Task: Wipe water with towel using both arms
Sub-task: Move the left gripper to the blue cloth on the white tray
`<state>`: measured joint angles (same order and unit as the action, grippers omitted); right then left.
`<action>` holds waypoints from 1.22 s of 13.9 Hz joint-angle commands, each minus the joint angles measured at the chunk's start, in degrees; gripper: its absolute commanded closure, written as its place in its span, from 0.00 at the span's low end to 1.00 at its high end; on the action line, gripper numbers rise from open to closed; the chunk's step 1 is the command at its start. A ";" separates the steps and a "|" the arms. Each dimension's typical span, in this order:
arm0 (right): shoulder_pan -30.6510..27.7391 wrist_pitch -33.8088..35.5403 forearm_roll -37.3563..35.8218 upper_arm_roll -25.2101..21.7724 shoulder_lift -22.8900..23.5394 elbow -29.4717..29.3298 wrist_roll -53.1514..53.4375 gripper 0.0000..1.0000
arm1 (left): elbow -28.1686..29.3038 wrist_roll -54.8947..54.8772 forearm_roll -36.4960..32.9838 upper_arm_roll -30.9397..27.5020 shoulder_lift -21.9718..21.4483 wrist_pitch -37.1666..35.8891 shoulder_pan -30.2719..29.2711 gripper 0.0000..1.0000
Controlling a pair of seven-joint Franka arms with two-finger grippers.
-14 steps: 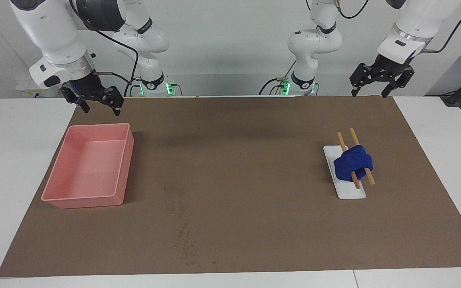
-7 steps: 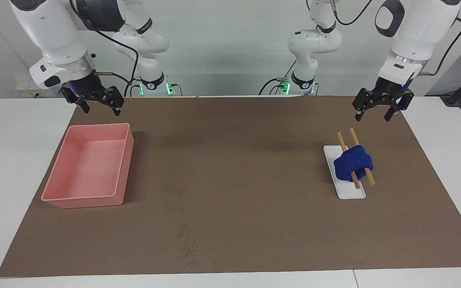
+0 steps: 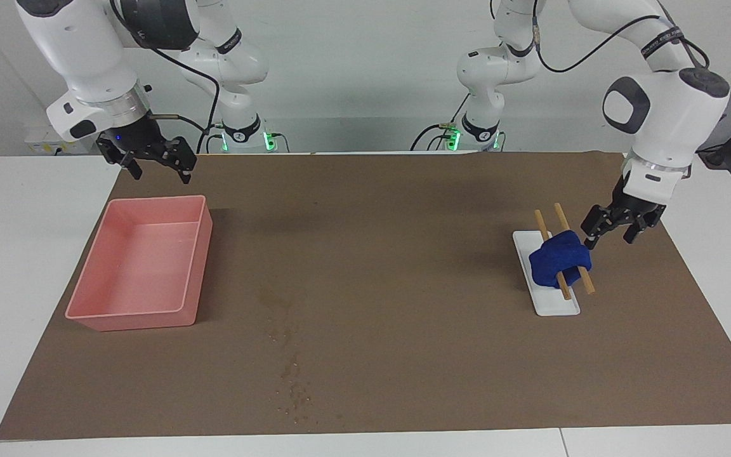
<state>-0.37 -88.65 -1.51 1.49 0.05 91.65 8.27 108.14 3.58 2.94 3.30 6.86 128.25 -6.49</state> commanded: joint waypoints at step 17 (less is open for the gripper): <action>-0.59 -1.09 0.02 0.44 -1.63 2.21 0.34 0.00 | 6.73 3.19 3.74 0.47 -1.50 3.06 0.25 0.43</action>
<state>-0.37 -88.65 -1.51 1.49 -0.11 91.97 8.27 114.27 6.52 5.91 3.92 6.60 132.72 -6.40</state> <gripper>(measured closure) 0.000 0.357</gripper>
